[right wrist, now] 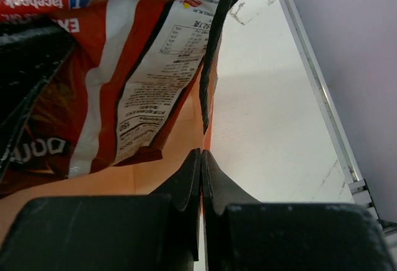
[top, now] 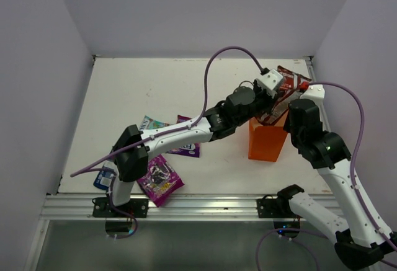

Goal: Place the snacks into the paper bag

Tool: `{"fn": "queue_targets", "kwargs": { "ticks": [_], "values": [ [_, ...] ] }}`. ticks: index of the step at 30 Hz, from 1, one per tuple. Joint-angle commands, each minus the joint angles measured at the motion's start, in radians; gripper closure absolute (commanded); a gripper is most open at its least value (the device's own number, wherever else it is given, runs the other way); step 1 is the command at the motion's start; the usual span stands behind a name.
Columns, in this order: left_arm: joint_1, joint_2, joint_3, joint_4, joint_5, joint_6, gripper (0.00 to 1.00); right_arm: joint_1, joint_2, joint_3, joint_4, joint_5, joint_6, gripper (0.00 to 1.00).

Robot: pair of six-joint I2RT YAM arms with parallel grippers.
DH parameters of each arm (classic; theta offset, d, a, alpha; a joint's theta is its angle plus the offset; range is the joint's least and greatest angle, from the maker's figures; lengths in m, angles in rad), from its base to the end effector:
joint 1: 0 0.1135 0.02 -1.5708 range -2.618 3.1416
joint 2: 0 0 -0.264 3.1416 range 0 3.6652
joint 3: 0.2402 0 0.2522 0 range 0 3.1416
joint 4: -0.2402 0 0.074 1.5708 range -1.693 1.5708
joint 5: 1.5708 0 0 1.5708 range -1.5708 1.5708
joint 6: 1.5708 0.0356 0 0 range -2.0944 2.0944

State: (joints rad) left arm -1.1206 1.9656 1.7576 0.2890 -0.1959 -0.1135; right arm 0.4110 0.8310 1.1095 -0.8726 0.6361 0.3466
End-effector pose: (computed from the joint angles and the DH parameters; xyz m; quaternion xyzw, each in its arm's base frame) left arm 0.2161 -0.4311 0.3741 0.2626 0.6256 -0.3693 0.6351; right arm 0.1424 0.0390 0.3761 0.1196 0.8431 -0.0918 0.5162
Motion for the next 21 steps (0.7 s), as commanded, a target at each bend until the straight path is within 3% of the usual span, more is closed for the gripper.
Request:
{"fn": "queue_targets", "kwargs": {
  "ticks": [1, 2, 5, 8, 14, 18, 19, 20, 21],
  "values": [
    [-0.004, 0.018, 0.013, 0.010, 0.019, -0.046, 1.00, -0.005, -0.010, 0.000, 0.021, 0.002, -0.009, 1.00],
    [-0.004, 0.016, 0.011, 0.010, 0.024, -0.046, 0.77, -0.005, -0.009, 0.000, 0.023, 0.002, -0.011, 1.00],
    [-0.004, 0.010, 0.016, 0.028, 0.052, -0.049, 0.36, -0.005, -0.010, 0.000, 0.023, 0.000, -0.009, 1.00],
    [-0.005, -0.004, 0.045, 0.045, 0.069, -0.061, 0.19, -0.003, -0.010, -0.002, 0.023, 0.002, -0.011, 1.00],
    [-0.015, -0.118, 0.062, 0.116, 0.058, -0.086, 0.17, -0.003, -0.006, -0.002, 0.021, 0.002, -0.011, 1.00],
    [-0.024, -0.302, -0.122, 0.223, -0.011, -0.095, 0.17, -0.005, -0.004, -0.002, 0.021, 0.001, -0.011, 1.00],
    [-0.025, -0.496, -0.280, 0.272, -0.155, -0.069, 0.17, -0.003, -0.004, -0.002, 0.021, -0.001, -0.011, 1.00],
    [-0.025, -0.498, -0.282, 0.272, -0.157, -0.051, 0.17, -0.003, -0.004, -0.002, 0.021, -0.001, -0.011, 1.00],
    [-0.024, -0.548, -0.416, 0.298, -0.303, -0.022, 0.17, -0.003, -0.006, -0.002, 0.023, -0.004, -0.011, 1.00]
  ]
}}
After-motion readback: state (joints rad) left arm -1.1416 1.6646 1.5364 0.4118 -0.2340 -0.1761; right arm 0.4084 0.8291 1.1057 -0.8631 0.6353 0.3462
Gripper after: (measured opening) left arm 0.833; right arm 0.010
